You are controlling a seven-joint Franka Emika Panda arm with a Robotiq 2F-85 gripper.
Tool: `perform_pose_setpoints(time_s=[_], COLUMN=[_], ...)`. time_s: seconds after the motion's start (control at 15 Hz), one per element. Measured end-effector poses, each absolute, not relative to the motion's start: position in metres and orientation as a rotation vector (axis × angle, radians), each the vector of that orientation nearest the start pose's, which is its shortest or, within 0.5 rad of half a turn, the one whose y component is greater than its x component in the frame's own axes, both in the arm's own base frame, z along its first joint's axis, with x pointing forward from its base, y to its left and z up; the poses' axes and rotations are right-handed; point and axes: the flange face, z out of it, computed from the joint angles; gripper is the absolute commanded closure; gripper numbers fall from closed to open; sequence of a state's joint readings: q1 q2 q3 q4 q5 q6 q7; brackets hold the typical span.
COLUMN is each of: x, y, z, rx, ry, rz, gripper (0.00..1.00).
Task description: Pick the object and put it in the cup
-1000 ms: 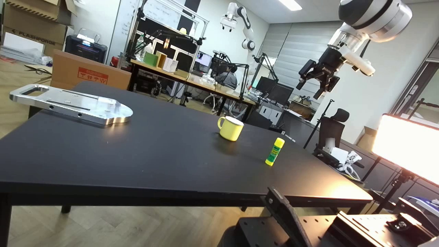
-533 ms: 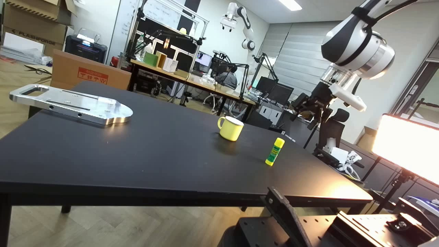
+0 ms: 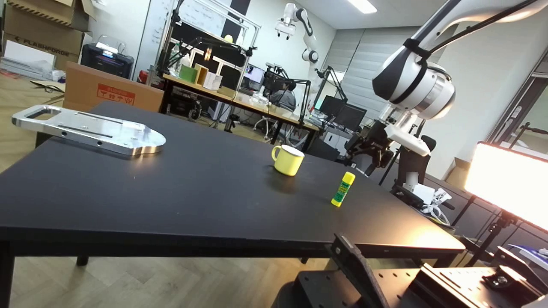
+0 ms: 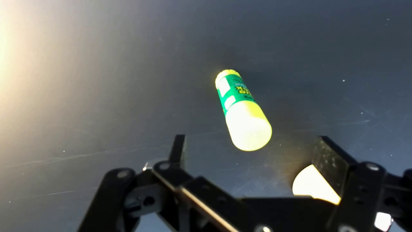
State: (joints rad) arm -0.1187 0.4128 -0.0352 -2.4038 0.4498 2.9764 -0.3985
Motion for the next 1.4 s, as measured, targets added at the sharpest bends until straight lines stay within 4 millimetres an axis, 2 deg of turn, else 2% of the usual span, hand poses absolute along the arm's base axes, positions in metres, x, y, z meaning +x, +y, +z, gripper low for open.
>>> perform_pose_setpoints(time_s=[0.2, 0.4, 0.47, 0.53, 0.6, 0.87, 1.13, 1.4], x=[0.504, 0.506, 0.505, 0.503, 0.502, 0.498, 0.499, 0.501], y=[-0.103, -0.101, -0.101, -0.101, -0.100, -0.100, -0.103, -0.102], z=[0.145, 0.128, 0.121, 0.114, 0.108, 0.094, 0.094, 0.096], rx=[-3.069, -3.070, -3.072, -3.078, -3.085, -3.097, -3.100, -3.098], ry=[0.274, 0.270, 0.271, 0.265, 0.266, 0.271, 0.266, 0.257], rz=[-0.282, -0.249, -0.230, -0.208, -0.186, -0.139, -0.156, -0.168], gripper=[0.00, 0.00, 0.25, 0.25, 0.32, 0.61, 0.89, 0.89])
